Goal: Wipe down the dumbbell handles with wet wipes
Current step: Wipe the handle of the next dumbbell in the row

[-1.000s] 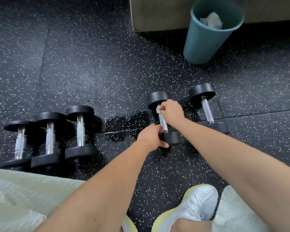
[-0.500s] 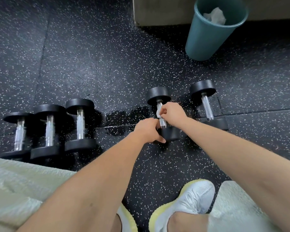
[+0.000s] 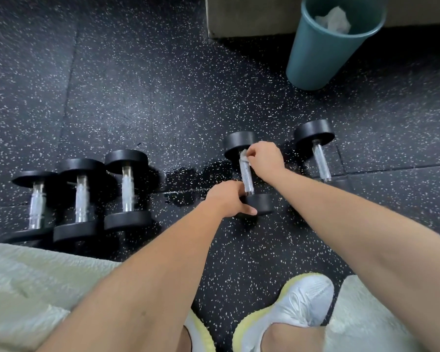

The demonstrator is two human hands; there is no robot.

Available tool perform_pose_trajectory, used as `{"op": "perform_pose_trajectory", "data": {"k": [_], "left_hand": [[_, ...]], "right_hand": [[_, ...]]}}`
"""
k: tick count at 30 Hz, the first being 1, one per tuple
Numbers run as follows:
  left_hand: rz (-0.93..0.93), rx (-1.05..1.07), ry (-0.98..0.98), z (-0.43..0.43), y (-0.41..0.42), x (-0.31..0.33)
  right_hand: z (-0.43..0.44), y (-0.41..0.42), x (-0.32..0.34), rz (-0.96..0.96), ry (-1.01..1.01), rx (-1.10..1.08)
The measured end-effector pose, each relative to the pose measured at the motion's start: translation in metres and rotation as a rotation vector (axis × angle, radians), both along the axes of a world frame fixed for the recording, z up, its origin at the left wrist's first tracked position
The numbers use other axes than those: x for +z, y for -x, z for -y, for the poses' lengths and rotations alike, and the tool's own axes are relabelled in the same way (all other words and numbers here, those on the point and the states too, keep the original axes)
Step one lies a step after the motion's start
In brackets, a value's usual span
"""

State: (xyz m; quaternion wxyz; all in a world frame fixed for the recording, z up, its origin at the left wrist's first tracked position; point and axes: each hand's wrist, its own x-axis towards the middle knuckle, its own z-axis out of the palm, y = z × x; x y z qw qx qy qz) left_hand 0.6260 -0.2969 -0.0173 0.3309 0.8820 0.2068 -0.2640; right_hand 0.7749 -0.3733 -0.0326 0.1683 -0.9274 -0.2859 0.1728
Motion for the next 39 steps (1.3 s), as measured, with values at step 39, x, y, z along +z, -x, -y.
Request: {"op": "perform_pose_trajectory", "data": {"k": [39], "left_hand": [[-0.045,0.048,0.130,-0.019,0.015,-0.012]], "right_hand": [[0.018,0.035,-0.012,-0.147,-0.051,-0.045]]}}
